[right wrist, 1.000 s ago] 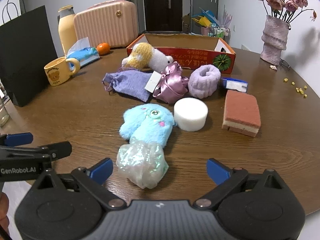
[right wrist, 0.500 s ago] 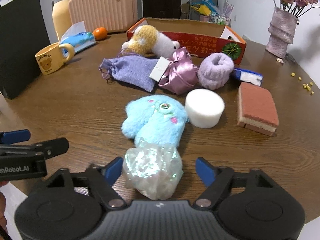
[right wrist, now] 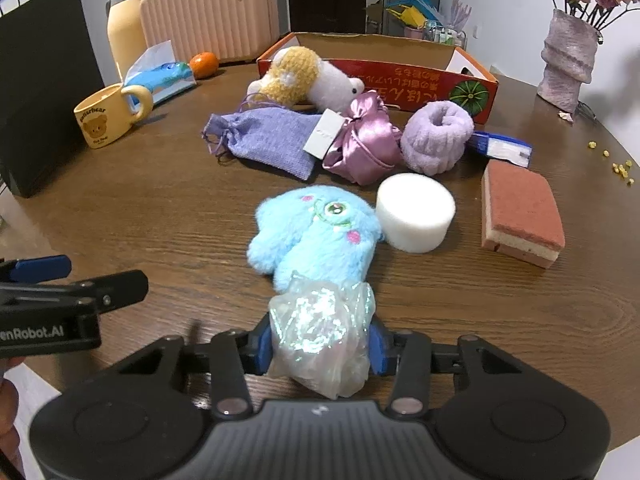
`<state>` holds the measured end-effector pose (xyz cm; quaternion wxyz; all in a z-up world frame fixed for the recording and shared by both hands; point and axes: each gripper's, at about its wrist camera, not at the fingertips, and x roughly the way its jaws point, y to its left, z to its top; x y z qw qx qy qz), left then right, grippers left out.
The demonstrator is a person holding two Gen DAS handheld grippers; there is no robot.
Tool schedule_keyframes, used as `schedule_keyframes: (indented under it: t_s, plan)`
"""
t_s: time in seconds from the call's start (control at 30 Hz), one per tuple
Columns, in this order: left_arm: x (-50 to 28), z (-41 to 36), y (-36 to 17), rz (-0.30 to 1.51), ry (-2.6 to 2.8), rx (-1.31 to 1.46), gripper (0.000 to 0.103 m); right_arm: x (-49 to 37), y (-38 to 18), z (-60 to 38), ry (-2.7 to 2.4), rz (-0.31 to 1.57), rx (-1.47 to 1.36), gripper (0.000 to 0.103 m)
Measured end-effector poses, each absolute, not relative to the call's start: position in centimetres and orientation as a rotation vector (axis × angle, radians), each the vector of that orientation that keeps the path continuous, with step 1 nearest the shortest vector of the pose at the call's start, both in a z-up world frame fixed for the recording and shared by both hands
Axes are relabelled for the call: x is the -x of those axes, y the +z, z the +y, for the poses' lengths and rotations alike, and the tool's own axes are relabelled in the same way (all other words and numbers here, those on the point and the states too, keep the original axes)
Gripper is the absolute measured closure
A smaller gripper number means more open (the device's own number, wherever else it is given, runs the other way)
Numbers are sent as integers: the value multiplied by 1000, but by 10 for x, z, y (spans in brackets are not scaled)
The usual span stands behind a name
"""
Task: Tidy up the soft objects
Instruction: 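Grasp the light-blue plush with the left tool while the right tool holds the bag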
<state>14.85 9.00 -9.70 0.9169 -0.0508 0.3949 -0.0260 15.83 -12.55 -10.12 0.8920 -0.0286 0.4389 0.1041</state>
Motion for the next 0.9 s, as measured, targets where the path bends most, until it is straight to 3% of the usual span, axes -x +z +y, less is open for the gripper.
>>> schedule_keyframes:
  t_s: [0.9]
  plan:
    - [-171, 21, -77, 798, -119, 36, 0, -167, -84, -204, 173, 821, -19, 59]
